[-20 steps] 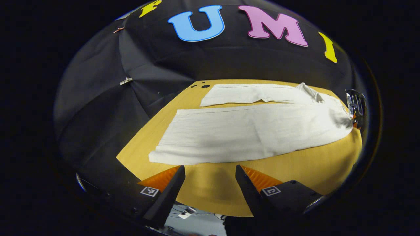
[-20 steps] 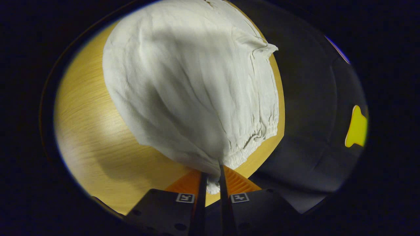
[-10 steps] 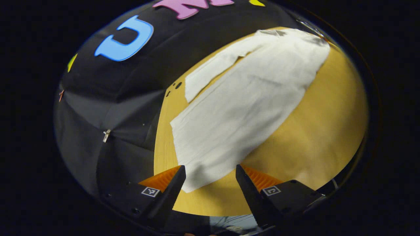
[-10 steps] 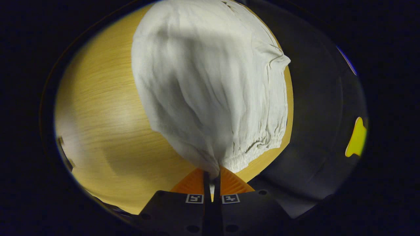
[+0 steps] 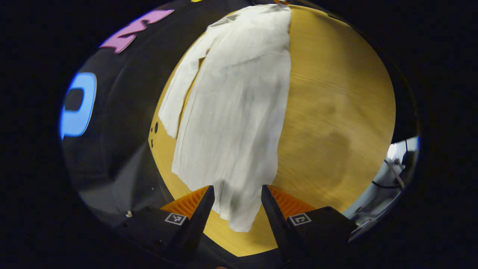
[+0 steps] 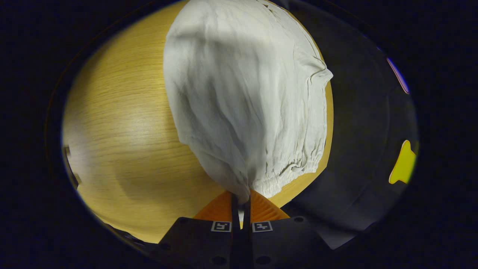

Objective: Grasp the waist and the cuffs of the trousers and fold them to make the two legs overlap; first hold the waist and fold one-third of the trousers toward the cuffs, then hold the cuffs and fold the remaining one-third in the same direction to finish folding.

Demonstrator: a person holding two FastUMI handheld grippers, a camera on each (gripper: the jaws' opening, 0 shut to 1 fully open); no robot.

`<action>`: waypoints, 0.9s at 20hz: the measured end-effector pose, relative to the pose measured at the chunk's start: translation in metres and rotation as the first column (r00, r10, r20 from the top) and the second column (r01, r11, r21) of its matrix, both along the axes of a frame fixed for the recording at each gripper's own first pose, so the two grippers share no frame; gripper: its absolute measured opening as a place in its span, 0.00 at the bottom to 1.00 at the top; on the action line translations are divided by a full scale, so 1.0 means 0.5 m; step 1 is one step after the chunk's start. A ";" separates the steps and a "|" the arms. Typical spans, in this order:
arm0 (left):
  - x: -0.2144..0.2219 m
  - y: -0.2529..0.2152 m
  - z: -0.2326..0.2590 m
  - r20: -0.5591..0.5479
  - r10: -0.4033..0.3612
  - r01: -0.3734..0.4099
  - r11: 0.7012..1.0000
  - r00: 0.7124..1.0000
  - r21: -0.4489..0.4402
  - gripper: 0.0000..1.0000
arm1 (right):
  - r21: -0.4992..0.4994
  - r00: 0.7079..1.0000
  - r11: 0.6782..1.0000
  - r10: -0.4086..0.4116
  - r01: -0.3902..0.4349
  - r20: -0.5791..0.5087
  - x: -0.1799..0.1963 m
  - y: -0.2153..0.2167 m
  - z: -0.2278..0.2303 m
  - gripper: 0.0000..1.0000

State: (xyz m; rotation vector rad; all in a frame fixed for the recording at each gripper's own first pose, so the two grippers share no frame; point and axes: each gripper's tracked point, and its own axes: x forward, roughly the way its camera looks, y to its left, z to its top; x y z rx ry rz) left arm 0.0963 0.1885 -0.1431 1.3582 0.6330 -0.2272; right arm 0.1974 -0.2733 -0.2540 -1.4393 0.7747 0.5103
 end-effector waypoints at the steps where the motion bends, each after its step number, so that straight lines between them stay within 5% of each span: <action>1: 0.008 -0.004 0.005 -0.030 -0.016 0.017 0.999 0.999 0.030 0.84 | 0.001 1.000 1.000 -0.004 0.004 -0.002 0.002 -0.001 -0.001 0.05; 5: 0.007 0.002 -0.002 -0.105 0.031 -0.030 0.999 0.994 0.015 0.84 | -0.018 1.000 1.000 0.010 -0.010 0.008 0.004 -0.002 0.000 0.05; 9: 0.024 -0.004 0.001 -0.067 0.048 -0.047 0.999 0.997 0.025 0.60 | -0.020 1.000 1.000 0.006 -0.006 0.007 0.004 -0.004 -0.001 0.05; 11: 0.034 -0.002 0.003 -0.052 0.044 -0.042 0.998 0.998 0.040 0.41 | -0.011 1.000 1.000 0.000 0.000 0.004 0.005 -0.004 -0.002 0.05; 12: 0.033 -0.005 0.004 -0.038 0.042 -0.040 0.998 0.998 0.048 0.20 | -0.011 1.000 1.000 0.000 0.000 0.005 0.005 -0.005 -0.001 0.05; 13: 0.035 -0.009 0.007 -0.017 0.026 -0.025 0.998 1.000 0.060 0.13 | -0.016 1.000 1.000 0.002 -0.002 0.007 0.006 -0.007 -0.002 0.05; 18: 0.040 -0.011 0.009 0.064 0.027 -0.030 0.999 0.998 0.043 0.06 | -0.006 0.999 1.000 -0.001 0.001 0.036 0.007 -0.008 0.000 0.05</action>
